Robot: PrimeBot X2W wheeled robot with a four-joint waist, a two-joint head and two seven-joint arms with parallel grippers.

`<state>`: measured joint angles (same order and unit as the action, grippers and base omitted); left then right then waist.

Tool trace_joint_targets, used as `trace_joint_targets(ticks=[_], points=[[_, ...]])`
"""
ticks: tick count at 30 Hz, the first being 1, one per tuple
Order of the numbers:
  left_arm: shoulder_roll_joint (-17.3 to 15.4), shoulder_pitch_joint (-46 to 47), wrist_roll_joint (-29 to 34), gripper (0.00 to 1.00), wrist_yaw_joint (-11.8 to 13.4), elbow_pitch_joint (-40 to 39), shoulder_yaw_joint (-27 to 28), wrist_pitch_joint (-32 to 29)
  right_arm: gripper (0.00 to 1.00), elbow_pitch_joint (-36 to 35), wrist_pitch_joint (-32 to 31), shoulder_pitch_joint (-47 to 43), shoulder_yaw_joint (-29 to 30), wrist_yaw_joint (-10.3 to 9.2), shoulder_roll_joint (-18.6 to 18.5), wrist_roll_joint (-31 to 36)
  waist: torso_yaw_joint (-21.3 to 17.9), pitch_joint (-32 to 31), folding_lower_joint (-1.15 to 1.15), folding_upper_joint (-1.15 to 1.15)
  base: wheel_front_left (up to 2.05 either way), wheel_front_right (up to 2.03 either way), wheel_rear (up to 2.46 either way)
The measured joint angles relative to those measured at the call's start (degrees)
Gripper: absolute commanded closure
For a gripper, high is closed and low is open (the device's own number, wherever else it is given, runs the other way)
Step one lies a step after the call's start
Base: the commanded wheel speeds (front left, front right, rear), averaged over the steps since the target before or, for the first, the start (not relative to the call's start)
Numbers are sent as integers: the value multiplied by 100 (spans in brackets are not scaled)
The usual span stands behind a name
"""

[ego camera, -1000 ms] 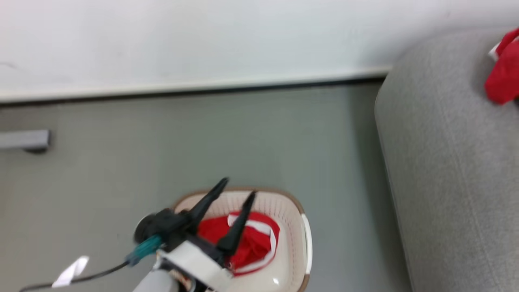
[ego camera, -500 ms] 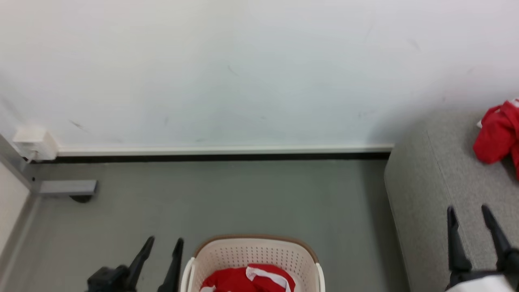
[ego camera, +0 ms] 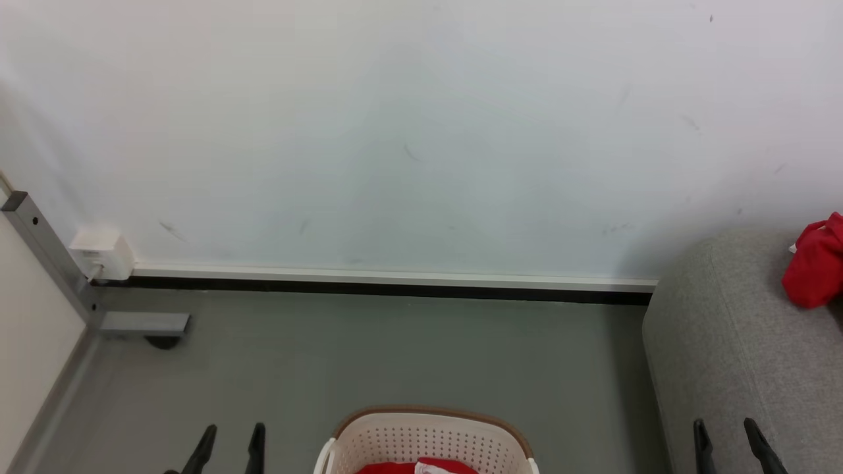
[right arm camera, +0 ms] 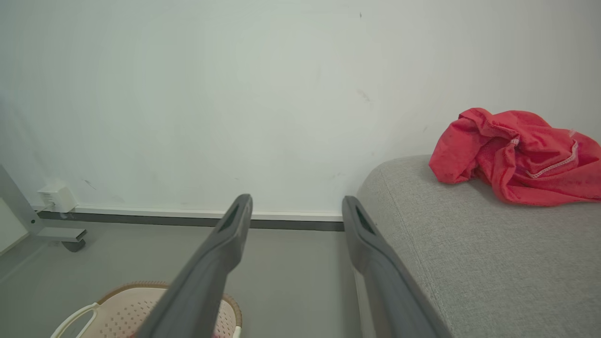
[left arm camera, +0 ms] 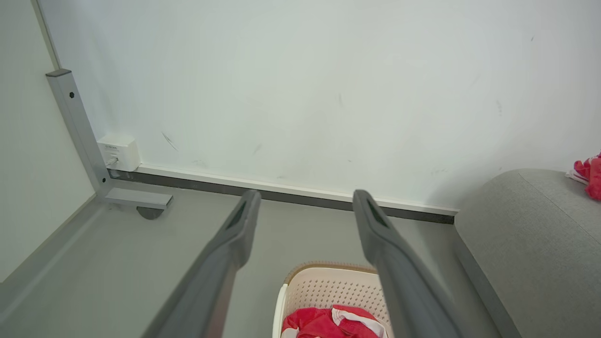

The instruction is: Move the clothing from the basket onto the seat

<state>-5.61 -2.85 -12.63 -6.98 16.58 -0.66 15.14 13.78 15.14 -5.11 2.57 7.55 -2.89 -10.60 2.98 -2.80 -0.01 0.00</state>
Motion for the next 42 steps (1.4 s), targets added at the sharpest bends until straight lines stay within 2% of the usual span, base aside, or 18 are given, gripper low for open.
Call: trace_joint_targets(ticks=[12,23,42], points=[[102,-112,149,0,-40,-30,232,0,0,194,0,-13,-137,0,0,20,-15,-64,1,0,0,0,0],[88,-103,133,0,-53,-175,-35,0,0,269,0,-2,-209,0,1,2,-23,-56,1,0,0,0,0],[46,-102,86,0,-54,-159,-54,0,0,267,0,3,-253,0,1,-2,-50,-33,1,0,0,0,0]])
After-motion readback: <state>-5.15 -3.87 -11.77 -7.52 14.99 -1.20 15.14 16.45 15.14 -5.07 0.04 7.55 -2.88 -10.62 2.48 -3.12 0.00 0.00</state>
